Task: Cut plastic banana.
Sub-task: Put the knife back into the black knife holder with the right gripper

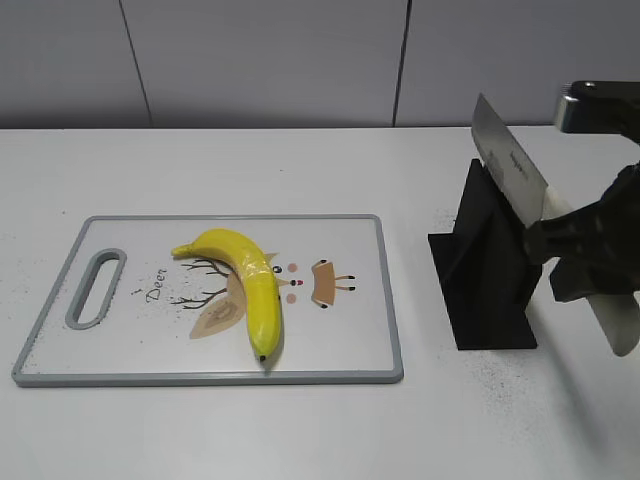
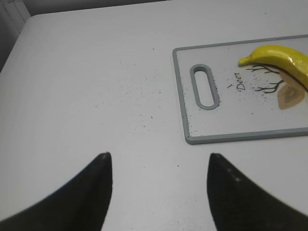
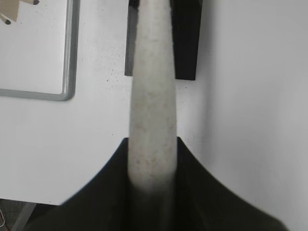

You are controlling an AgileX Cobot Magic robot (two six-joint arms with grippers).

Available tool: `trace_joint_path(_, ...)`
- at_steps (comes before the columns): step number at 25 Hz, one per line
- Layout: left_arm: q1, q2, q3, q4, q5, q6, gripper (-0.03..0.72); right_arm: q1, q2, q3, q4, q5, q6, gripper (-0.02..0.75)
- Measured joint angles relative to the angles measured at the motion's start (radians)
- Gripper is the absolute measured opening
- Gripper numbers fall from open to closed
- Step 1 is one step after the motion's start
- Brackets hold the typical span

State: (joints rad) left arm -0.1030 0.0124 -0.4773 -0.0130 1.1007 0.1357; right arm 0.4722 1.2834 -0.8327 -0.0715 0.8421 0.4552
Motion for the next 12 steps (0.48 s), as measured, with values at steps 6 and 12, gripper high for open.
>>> trace_joint_path(6,0.0,0.0,0.0,0.0,0.0,0.0,0.581,0.0,0.018,0.0,-0.023,-0.048,0.024,0.16)
trace_joint_path(12,0.0,0.0,0.0,0.0,0.0,0.0,0.581,0.0,0.026,0.0,-0.058,-0.061,0.065,0.16)
